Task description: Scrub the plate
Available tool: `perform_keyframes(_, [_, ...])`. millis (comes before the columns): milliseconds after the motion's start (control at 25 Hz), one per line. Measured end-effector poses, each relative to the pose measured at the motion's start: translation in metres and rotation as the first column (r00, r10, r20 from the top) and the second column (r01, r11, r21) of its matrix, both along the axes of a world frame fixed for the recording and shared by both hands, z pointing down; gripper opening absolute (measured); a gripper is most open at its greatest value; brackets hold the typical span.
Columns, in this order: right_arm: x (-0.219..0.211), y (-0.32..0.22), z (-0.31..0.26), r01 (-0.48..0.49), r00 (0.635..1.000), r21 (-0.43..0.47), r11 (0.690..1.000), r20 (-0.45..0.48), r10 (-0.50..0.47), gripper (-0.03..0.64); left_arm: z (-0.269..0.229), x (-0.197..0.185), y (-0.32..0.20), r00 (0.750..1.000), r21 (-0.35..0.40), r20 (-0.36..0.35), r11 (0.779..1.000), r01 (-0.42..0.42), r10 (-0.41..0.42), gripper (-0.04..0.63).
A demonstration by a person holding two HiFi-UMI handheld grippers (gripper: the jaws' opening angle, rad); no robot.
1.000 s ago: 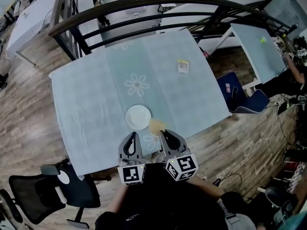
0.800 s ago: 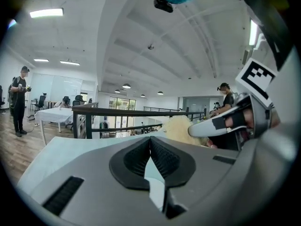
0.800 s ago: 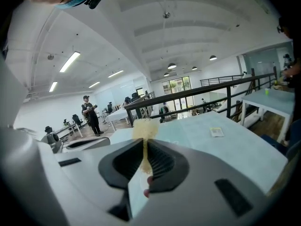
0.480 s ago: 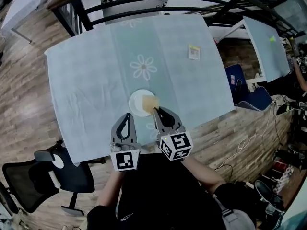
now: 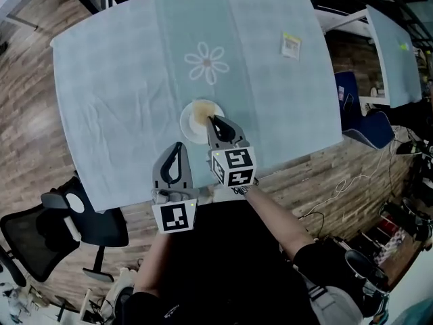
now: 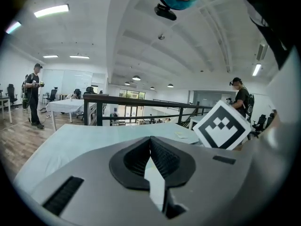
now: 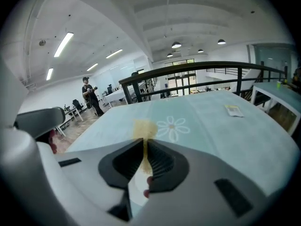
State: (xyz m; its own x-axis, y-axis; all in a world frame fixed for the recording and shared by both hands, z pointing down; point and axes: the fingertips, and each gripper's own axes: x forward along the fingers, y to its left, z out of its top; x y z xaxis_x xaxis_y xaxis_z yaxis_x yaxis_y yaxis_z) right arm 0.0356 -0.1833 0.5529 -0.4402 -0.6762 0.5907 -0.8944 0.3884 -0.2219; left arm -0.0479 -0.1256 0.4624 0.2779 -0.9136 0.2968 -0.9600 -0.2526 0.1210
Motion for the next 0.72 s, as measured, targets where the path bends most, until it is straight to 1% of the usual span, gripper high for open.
perform_keyframes(160, [-0.005,0.001,0.035,0.012,1.0,-0.076,0.997,-0.018,-0.014,0.035,0.012,0.002,-0.005,1.0,-0.032,0.011,0.999,0.008,-0.008,0.014])
perform_keyframes(240, [-0.007,0.0,0.048,0.017,0.999,-0.106,0.994,-0.027,-0.02,0.035,0.014,0.005,-0.011,1.0,-0.033,0.012,0.999,0.008,-0.008,0.014])
perform_keyframes(400, [-0.019,-0.007,0.069,0.042,0.997,-0.134,0.99,-0.054,-0.049,0.035,0.018,0.007,-0.023,1.0,-0.031,0.01,0.999,0.011,-0.01,0.014])
perform_keyframes(560, [-0.034,-0.007,0.079,0.059,0.996,-0.149,0.987,-0.06,-0.069,0.035,0.024,0.004,-0.025,1.0,-0.053,0.0,0.998,0.022,-0.022,0.014])
perform_keyframes(720, [-0.036,-0.007,0.087,0.065,0.994,-0.159,0.985,-0.08,-0.078,0.035,0.028,0.002,-0.025,1.0,-0.058,0.003,0.998,0.023,-0.023,0.014])
